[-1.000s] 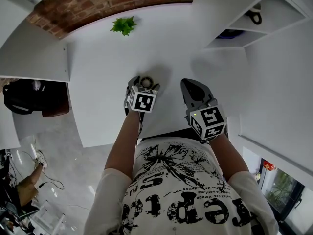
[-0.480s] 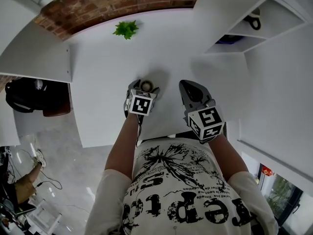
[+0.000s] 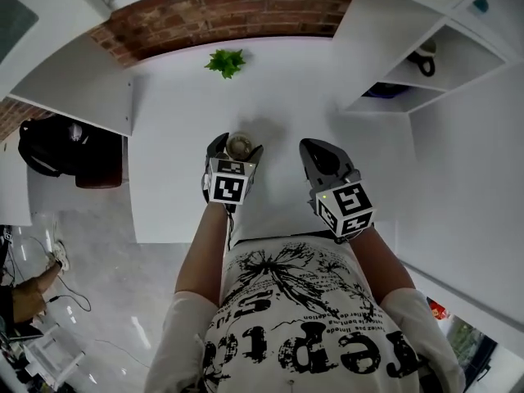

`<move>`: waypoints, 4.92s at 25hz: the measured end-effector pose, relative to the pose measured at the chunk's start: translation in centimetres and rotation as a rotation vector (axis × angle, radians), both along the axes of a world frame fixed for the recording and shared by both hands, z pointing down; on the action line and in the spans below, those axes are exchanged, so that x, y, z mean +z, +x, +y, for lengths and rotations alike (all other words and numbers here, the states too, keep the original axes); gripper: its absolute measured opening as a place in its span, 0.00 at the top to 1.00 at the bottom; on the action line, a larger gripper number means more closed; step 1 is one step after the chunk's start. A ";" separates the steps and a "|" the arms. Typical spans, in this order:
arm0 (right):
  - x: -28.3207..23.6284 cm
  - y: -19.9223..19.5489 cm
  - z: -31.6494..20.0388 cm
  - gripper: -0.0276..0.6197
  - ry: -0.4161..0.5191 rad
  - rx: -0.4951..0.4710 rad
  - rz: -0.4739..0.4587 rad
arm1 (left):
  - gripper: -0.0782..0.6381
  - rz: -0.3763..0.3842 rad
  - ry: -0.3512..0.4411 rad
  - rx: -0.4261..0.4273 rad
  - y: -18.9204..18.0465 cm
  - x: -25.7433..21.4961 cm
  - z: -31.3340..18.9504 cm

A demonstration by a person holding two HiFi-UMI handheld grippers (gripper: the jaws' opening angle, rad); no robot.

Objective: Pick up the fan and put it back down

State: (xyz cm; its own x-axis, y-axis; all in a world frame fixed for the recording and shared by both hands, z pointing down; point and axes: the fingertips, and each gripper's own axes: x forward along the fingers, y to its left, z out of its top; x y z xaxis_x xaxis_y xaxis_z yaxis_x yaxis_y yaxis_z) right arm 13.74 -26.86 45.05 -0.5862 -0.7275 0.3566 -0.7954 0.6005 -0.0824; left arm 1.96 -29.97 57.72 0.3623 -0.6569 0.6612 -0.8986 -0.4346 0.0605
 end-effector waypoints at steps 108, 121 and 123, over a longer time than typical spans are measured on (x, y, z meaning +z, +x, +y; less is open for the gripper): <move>3.5 4.0 -1.8 0.93 -0.030 0.060 0.101 | 0.35 0.047 0.039 0.080 4.4 0.0 -1.3; -1.4 1.8 1.0 0.93 0.086 0.077 0.052 | 0.74 0.181 0.341 0.059 2.2 -14.3 2.0; -2.4 1.2 1.7 0.93 0.111 0.071 0.037 | 0.81 0.191 0.398 0.054 1.5 -16.6 2.8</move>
State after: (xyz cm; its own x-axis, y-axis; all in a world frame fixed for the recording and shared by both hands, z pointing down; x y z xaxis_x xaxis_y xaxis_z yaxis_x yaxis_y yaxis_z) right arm 14.93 -25.21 42.66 -0.5199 -0.8027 0.2921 -0.8374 0.5465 0.0111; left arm 3.45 -27.17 41.08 0.4942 -0.8237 0.2780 -0.8630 -0.5035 0.0420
